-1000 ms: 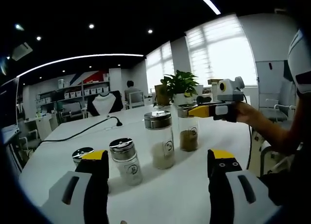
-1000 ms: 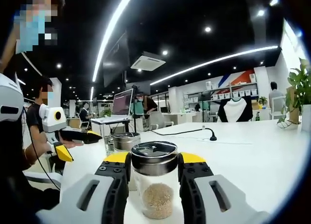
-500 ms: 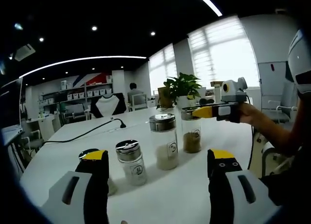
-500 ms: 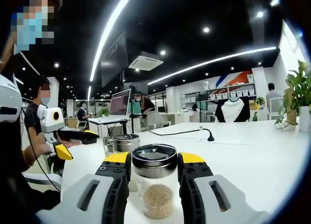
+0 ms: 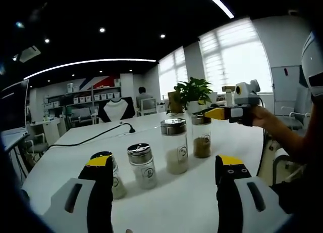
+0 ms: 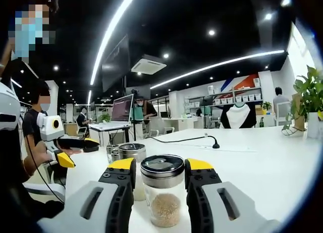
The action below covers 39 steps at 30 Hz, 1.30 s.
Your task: Rotate the seasoning bottle until the label or dispensing opening points toward the visible target arrow and the bottle remains upright within the marked orientation range
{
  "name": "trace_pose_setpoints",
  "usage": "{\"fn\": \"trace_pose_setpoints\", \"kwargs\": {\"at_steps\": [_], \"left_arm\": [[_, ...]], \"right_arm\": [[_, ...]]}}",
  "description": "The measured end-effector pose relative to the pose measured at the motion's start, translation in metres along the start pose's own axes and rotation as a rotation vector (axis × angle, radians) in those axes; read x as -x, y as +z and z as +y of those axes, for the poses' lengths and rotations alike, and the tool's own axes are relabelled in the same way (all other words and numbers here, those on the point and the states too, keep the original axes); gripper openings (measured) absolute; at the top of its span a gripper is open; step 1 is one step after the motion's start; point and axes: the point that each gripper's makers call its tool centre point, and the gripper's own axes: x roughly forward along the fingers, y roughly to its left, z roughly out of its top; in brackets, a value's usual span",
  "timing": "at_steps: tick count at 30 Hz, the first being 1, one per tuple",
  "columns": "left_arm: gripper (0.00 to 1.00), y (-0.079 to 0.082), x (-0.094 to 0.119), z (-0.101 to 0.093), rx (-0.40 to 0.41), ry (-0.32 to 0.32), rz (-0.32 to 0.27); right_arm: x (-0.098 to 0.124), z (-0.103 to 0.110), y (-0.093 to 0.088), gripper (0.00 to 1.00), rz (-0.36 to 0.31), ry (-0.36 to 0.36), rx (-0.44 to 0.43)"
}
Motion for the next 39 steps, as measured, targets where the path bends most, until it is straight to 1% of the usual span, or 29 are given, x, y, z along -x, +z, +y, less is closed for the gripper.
{"fn": "trace_pose_setpoints", "kwargs": {"at_steps": [6,10,18,26,33,39], "left_arm": [[0.88,0.004,0.009,0.004,0.019,0.012,-0.022],[0.88,0.003,0.014,0.006,0.022,0.026,-0.023],[0.88,0.001,0.027,0.015,0.016,0.054,-0.017],[0.88,0.003,0.035,0.018,0.03,0.062,-0.032],[0.88,0.007,0.042,0.028,0.039,0.092,-0.044],[0.88,0.008,0.045,0.033,0.036,0.098,-0.043]], "right_arm": [[0.002,0.002,0.005,0.38,-0.003,-0.009,0.007],[0.003,0.004,0.009,0.37,-0.017,-0.01,0.0],[0.007,0.008,0.011,0.37,-0.022,-0.031,0.005],[0.011,0.007,0.015,0.37,-0.022,-0.053,0.003],[0.009,0.007,0.021,0.37,-0.021,-0.057,0.009],[0.004,0.011,0.026,0.37,-0.015,-0.054,0.029]]}}
